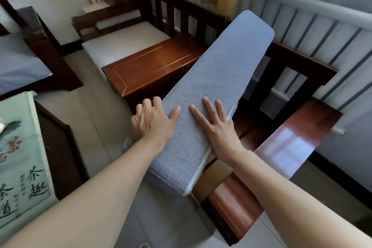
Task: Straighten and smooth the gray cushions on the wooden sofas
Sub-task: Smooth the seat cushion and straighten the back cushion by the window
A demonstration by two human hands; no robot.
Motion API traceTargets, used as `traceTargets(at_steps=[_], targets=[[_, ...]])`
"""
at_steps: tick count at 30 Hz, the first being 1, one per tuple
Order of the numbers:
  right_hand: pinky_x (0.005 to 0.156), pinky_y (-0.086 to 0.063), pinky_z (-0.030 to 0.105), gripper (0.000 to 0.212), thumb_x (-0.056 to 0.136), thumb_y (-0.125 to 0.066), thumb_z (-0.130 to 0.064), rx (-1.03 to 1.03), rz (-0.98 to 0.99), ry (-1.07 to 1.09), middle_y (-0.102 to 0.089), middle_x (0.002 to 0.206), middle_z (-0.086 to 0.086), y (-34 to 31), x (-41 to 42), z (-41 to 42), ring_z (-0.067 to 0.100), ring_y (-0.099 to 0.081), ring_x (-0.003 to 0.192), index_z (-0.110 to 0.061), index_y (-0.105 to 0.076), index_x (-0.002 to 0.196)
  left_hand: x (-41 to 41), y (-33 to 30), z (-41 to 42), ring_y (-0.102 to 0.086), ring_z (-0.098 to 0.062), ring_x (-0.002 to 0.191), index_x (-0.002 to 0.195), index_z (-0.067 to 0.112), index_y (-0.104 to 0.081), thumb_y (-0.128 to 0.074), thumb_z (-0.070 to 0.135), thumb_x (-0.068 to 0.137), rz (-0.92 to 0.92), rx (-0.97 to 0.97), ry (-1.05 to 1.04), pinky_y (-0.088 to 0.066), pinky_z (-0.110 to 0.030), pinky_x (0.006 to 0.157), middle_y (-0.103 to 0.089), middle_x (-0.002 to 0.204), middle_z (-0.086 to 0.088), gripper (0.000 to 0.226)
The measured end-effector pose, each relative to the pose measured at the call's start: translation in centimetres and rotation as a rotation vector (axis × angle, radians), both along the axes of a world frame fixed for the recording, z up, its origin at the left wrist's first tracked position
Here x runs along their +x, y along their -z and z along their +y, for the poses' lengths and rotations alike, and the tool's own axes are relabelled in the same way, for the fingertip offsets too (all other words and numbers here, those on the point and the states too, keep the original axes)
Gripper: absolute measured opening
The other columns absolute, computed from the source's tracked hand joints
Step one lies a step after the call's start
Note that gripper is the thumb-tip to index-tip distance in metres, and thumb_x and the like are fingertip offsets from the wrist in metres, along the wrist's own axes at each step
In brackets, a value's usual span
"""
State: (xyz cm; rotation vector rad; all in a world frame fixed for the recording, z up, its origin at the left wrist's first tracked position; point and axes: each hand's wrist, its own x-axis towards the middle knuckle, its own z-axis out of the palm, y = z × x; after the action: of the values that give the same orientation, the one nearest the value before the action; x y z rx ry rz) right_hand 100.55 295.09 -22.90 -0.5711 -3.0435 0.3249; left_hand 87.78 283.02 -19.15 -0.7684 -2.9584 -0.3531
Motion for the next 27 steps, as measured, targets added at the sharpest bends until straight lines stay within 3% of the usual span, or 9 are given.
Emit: traceTargets(at_steps=[4,14,23,27], targets=[[0.107,-0.026,0.060,0.103,0.089,-0.058,-0.030,-0.044,-0.034,0.043,0.031,0.154,0.005,1.3,0.1,-1.4,0.035,0.025,0.142,-0.048,0.033,0.135,-0.3,0.6,-0.8,-0.047,-0.027,0.109,0.111,0.015,-0.047,-0.038,0.066,0.088,0.047,-0.065,0.075,-0.038,-0.039,0.080,-0.051,0.115,-0.010,0.057],[0.104,-0.027,0.062,0.104,0.088,-0.059,-0.014,-0.159,0.073,0.123,0.042,0.148,0.000,5.1,-3.3,-2.9,0.029,0.038,0.137,-0.050,0.025,0.139,-4.3,2.8,-1.2,-0.049,-0.025,0.105,0.110,0.013,-0.045,-0.036,0.073,0.083,0.095,-0.133,0.089,-0.036,-0.035,0.080,-0.054,0.112,-0.011,0.067],[0.092,-0.037,0.065,0.133,0.068,-0.081,-0.029,-0.197,0.029,0.140,0.049,0.143,-0.006,5.4,-6.6,-1.9,0.029,0.045,0.132,-0.056,0.032,0.134,-8.2,3.6,-1.4,-0.048,-0.020,0.099,0.107,0.016,-0.044,-0.029,0.076,0.081,0.119,-0.137,0.125,-0.036,-0.033,0.079,-0.054,0.108,-0.006,0.067],[0.099,-0.026,0.071,0.147,0.054,-0.090,-0.032,-0.311,-0.031,0.112,0.051,0.141,-0.012,4.1,-7.5,0.0,0.023,0.048,0.130,-0.055,0.029,0.136,-9.3,3.6,-1.1,-0.050,-0.022,0.101,0.108,0.015,-0.045,-0.030,0.075,0.082,0.134,-0.101,0.137,-0.036,-0.034,0.078,-0.055,0.108,-0.007,0.067]])
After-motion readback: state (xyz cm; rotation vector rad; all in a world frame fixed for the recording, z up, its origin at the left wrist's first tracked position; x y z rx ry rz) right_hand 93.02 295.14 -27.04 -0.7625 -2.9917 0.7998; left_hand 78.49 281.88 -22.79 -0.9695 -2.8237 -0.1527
